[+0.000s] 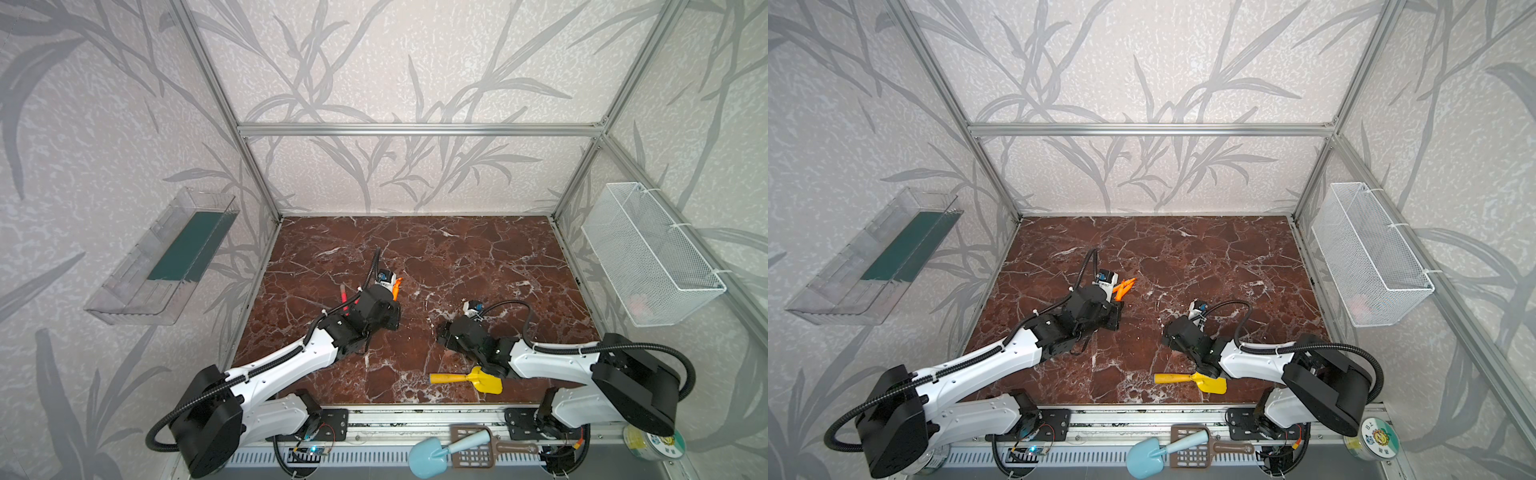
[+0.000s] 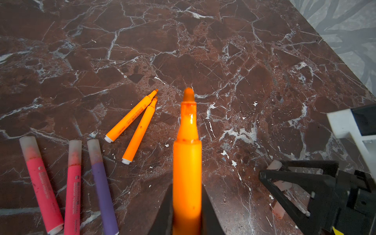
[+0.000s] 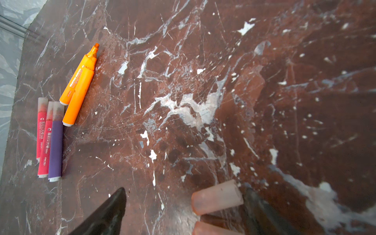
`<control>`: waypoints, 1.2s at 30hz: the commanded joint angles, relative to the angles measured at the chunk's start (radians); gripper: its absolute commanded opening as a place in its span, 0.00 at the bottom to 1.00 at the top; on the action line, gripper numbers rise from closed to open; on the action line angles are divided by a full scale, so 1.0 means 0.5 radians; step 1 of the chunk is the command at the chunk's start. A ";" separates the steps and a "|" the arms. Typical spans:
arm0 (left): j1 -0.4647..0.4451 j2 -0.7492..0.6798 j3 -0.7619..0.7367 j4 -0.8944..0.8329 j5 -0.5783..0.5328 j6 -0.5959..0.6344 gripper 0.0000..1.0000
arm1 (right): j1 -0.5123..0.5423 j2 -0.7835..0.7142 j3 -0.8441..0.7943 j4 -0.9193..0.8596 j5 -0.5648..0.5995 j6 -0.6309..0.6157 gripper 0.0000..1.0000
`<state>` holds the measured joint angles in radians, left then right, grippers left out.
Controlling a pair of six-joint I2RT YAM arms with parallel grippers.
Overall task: Insert the pens into the pen caps
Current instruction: 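Lower the open right gripper over a pale pink cap nearer the robot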
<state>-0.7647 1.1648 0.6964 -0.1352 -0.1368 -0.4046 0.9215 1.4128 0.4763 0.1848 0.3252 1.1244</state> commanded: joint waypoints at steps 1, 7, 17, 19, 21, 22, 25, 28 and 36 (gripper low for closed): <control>-0.002 0.005 0.006 0.001 -0.009 -0.016 0.00 | -0.027 0.116 0.065 -0.040 0.012 -0.042 0.88; -0.002 0.011 0.009 0.002 -0.002 -0.015 0.00 | -0.030 0.157 0.266 -0.318 0.042 -0.166 0.84; -0.002 0.011 0.006 0.012 0.010 -0.019 0.00 | -0.028 -0.027 0.358 -0.792 0.308 -0.268 0.82; -0.003 0.011 0.007 0.005 0.009 -0.019 0.00 | -0.029 -0.036 0.363 -0.818 0.300 -0.284 0.82; -0.002 0.011 0.006 0.011 0.009 -0.018 0.00 | -0.027 -0.028 0.369 -0.822 0.260 -0.302 0.80; -0.002 0.014 0.006 0.011 0.012 -0.018 0.00 | -0.027 -0.017 0.370 -0.813 0.239 -0.312 0.79; -0.002 0.015 0.009 0.009 0.004 -0.016 0.00 | -0.027 0.048 0.397 -0.791 0.177 -0.341 0.76; -0.002 0.014 0.004 0.013 0.000 -0.016 0.00 | -0.024 0.140 0.468 -0.821 0.128 -0.370 0.73; -0.002 0.002 0.005 0.007 0.000 -0.012 0.00 | -0.014 0.349 0.620 -0.934 0.117 -0.397 0.61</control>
<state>-0.7647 1.1690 0.6964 -0.1352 -0.1295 -0.4042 0.9115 1.5669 0.7593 -0.2234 0.3801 0.9401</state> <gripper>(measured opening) 0.162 0.620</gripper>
